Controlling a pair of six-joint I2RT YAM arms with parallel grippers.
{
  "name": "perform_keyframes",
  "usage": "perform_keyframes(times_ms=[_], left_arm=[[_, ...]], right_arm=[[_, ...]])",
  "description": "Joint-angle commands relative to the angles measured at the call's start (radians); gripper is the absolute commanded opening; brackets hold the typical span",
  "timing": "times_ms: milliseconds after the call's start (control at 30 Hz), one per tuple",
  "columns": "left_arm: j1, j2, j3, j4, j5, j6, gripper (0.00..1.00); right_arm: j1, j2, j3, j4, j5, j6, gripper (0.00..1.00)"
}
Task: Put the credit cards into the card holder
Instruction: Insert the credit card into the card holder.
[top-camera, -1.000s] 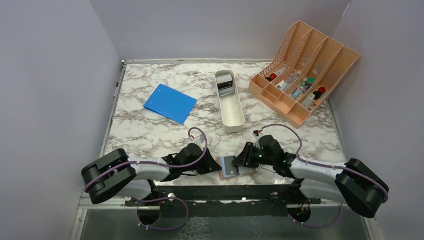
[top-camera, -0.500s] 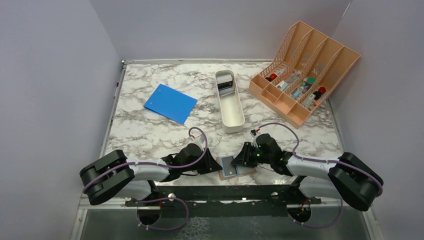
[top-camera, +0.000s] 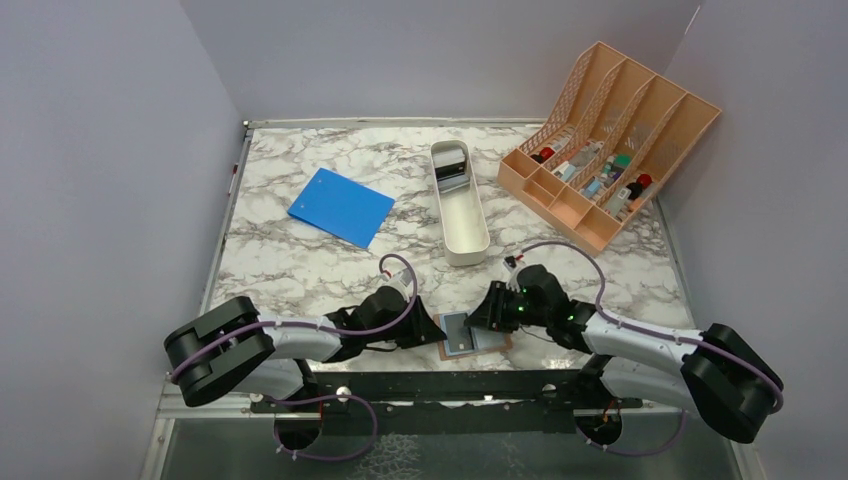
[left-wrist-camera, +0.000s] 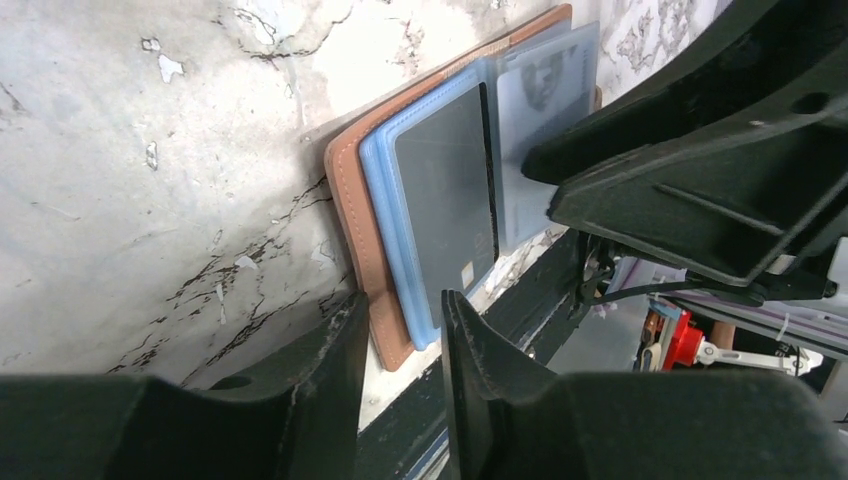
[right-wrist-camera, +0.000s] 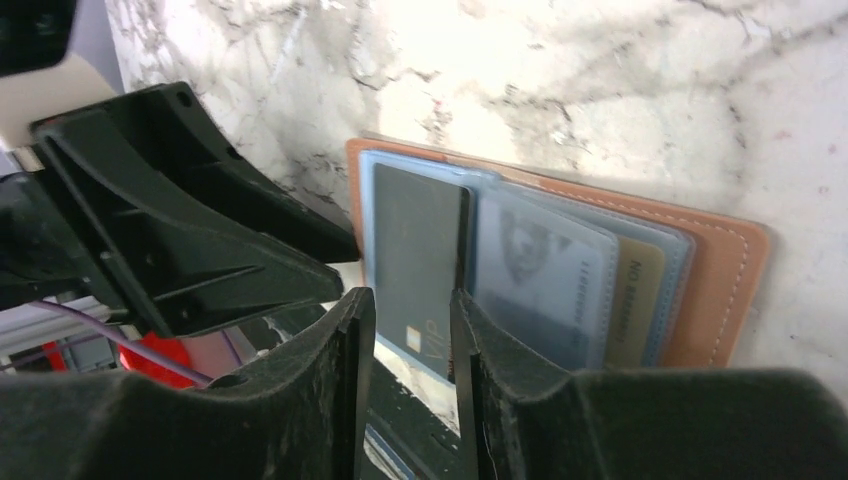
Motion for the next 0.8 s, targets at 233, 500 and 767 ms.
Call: perform_keyframes(times_ms=[233, 500, 767], left_arm=[[-0.006, 0.042, 0.016, -0.002, -0.014, 0.005, 0.38], [-0.006, 0.035, 0.035, -0.054, -0.027, 0.018, 0.43], [-0.005, 0.036, 0.048, -0.068, -0.035, 0.018, 0.47]], right_arm=[[0.004, -0.090, 0.145, -0.313, 0.173, -0.145, 0.29], [0.004, -0.028, 0.138, -0.335, 0.223, -0.174, 0.31], [0.004, -0.022, 0.046, -0.271, 0.234, -0.145, 0.27]])
